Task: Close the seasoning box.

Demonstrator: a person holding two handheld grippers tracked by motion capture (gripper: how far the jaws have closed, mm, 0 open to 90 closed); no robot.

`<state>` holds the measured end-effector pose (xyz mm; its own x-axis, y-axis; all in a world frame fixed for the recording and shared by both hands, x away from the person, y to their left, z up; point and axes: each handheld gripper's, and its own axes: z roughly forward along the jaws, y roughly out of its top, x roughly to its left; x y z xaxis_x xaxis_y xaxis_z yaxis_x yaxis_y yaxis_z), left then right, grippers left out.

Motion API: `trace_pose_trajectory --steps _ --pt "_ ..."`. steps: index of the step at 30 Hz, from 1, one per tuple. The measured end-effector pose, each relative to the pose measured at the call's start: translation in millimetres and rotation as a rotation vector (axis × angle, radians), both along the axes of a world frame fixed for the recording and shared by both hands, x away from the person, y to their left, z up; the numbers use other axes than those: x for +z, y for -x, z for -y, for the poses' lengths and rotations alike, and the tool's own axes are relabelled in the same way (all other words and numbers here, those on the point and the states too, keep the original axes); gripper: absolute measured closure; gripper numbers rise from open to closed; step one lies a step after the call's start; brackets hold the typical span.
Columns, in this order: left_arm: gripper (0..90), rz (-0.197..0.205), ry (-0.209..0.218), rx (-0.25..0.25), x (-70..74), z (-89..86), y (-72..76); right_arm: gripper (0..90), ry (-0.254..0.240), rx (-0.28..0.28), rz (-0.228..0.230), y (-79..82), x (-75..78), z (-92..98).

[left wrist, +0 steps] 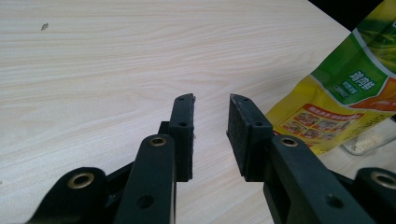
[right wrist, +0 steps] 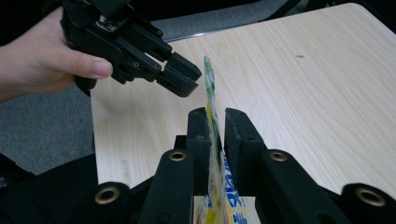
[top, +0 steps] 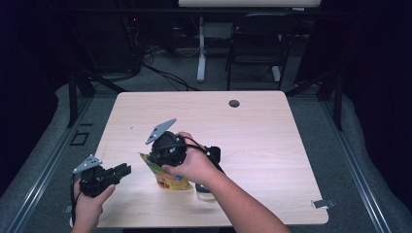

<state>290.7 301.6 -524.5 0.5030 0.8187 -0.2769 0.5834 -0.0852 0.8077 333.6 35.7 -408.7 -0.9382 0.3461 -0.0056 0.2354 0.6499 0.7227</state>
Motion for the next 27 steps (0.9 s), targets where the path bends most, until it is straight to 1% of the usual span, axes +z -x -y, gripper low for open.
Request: trace_pose_trajectory --steps 2,7,11,19,20,27 --pt "71.9 -0.002 0.002 0.001 0.2 -0.1 0.2 81.2 0.012 -0.001 -0.002 -1.4 -1.3 -0.7" --pt "71.9 -0.002 0.004 0.002 -0.1 -0.2 0.0 82.0 0.024 -0.003 -0.008 -2.8 -3.0 -1.6" --pt "71.9 -0.001 0.000 0.001 -0.5 -0.1 -0.2 86.2 0.046 -0.001 -0.012 -2.6 -3.5 -1.8" --pt "71.8 -0.004 0.002 -0.003 -0.6 0.6 -0.1 89.1 0.060 0.010 -0.006 -1.7 -2.9 -3.1" --pt "71.8 0.001 0.004 0.001 -1.1 0.9 -0.2 89.4 0.060 0.009 -0.003 -1.5 -2.9 -3.4" --pt "71.8 0.006 0.001 -0.001 -1.0 1.1 -0.1 90.0 0.062 0.008 0.012 -1.1 -3.0 -3.8"
